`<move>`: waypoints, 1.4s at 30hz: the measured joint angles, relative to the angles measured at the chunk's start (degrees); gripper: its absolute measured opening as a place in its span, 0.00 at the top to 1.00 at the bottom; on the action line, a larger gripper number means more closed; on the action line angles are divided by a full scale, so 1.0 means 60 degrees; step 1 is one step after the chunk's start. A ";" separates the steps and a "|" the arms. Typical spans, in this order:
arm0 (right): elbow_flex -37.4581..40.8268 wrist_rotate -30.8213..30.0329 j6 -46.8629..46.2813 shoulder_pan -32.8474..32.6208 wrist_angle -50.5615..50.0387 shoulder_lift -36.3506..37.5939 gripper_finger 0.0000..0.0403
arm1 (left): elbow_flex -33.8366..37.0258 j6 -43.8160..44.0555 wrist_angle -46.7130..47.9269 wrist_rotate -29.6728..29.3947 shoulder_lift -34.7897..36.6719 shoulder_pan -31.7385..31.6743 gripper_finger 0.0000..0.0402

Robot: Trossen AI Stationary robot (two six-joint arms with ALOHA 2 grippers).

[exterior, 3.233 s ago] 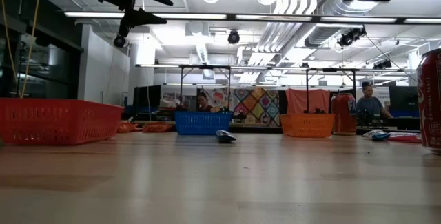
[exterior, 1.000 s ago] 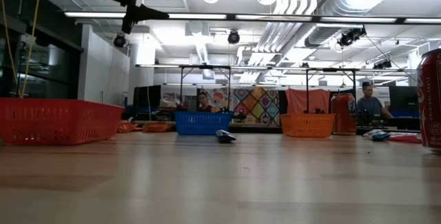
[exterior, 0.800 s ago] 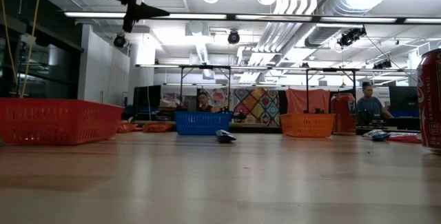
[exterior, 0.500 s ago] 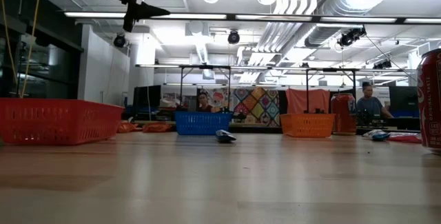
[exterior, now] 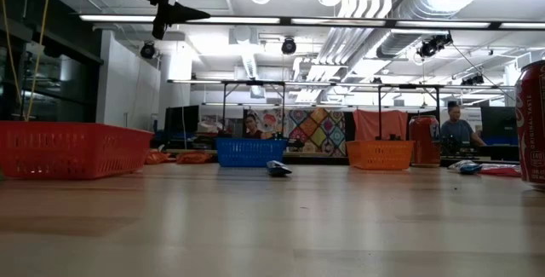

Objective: Sort candy
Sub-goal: Put the orange candy pack into the red basket

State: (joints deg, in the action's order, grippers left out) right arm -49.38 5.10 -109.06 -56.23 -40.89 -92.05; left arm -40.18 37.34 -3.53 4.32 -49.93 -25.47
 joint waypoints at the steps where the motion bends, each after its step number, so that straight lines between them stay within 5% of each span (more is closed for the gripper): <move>1: 0.0018 0.0000 0.0004 0.0000 -0.0005 0.0000 0.49 | 0.0000 0.0000 0.0000 0.0003 0.0000 0.0000 0.47; 12: -0.0904 0.0513 0.0835 -0.0053 -0.1136 0.0088 0.96 | 0.0000 -0.0333 -0.0111 -0.0011 0.0000 0.0000 0.47; 18: -0.2616 0.0197 0.1269 -0.0205 -0.3420 0.0350 0.92 | 0.0000 -0.0419 -0.0160 -0.0011 0.0000 0.0003 0.47; 23: -0.4009 -0.0916 0.1264 -0.0216 -0.4882 0.0415 0.98 | 0.0000 0.0205 -0.0153 -0.0004 0.0000 0.0004 0.47; 28: -0.4817 -0.3436 0.1264 0.0141 -0.4936 0.0415 0.97 | 0.0000 0.0713 -0.0255 0.0071 -0.0024 0.0038 0.47; 32: -0.5087 -0.6086 0.1616 0.0894 -0.4798 0.0415 0.99 | 0.0000 0.0137 -0.1197 0.1159 -0.0195 0.0569 0.47; 35: -0.5239 -0.7091 0.2995 0.1785 -0.4247 0.0415 0.99 | -0.0144 -0.0840 -0.1974 0.1316 -0.0416 0.1433 0.47; 42: -0.5569 -0.7264 0.8342 0.4311 -0.1367 0.0412 0.99 | -0.1046 -0.5231 -0.2047 0.1192 -0.1331 0.3618 0.47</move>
State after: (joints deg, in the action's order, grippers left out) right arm -82.80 -38.48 -59.00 -30.36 -49.09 -89.58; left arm -46.46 5.95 -15.81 11.47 -57.92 -3.77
